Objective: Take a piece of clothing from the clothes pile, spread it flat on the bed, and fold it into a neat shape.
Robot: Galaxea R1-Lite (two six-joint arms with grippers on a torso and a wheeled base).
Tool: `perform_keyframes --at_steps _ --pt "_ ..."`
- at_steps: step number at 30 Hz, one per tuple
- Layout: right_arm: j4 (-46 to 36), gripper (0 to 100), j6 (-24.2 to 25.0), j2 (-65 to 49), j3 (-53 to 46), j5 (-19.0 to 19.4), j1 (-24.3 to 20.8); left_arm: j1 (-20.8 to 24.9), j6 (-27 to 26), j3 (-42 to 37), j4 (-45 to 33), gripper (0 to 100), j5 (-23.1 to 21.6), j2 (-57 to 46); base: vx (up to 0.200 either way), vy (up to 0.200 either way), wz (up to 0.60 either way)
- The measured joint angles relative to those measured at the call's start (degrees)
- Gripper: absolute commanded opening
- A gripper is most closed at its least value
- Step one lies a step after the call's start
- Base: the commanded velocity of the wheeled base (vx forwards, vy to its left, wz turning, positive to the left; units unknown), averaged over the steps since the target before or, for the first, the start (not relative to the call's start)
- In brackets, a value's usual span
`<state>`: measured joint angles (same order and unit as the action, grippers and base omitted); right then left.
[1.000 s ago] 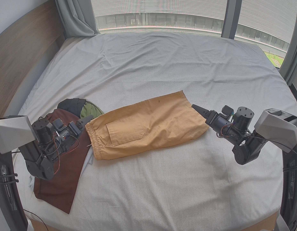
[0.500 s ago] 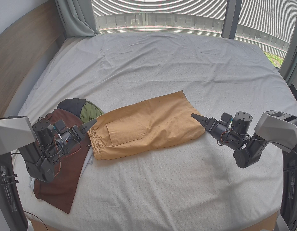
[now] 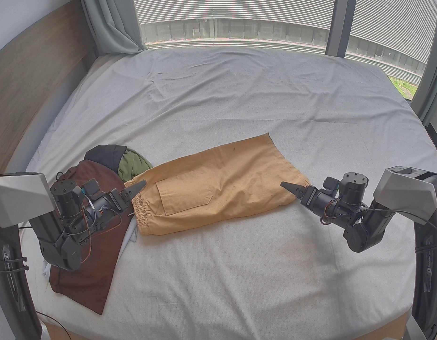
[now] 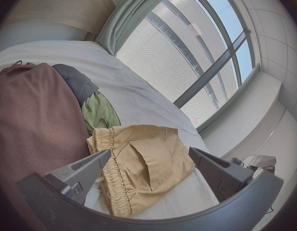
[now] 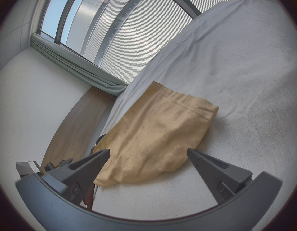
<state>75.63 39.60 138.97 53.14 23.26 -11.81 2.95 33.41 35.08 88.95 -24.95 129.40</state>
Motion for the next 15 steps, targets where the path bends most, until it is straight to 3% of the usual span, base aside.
perform_keyframes --at_steps 12,15 --pt "-1.82 100 -0.73 2.76 0.91 -0.13 -0.41 -0.06 -0.02 0.13 0.02 100 0.00 0.76 0.000 0.000 0.00" --pt "-1.68 100 -0.27 4.02 2.86 -2.57 -1.06 -0.11 -0.05 0.16 0.02 100 0.00 0.84 0.000 0.000 0.00"
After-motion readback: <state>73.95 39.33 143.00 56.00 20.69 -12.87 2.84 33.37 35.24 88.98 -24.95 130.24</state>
